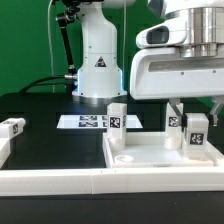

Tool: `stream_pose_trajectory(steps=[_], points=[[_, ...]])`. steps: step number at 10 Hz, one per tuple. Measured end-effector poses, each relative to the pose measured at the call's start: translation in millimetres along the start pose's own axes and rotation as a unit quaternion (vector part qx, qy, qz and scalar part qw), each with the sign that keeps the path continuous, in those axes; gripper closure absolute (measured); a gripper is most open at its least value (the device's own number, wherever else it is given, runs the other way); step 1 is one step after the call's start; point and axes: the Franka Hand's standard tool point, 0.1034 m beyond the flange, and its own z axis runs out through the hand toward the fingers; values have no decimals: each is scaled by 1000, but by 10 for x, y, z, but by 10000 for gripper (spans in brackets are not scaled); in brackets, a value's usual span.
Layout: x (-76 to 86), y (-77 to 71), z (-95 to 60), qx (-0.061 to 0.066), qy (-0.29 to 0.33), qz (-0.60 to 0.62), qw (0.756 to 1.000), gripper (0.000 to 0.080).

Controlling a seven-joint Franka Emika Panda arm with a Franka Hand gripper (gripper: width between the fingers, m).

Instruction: Assemble square table

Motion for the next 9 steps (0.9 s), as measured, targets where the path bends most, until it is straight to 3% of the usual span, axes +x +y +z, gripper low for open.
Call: stream_pose_trajectory(steps=[4,9], points=[[2,1,-2,0,0,106,994,509],[-28,-6,-3,0,-1,354,935,508]])
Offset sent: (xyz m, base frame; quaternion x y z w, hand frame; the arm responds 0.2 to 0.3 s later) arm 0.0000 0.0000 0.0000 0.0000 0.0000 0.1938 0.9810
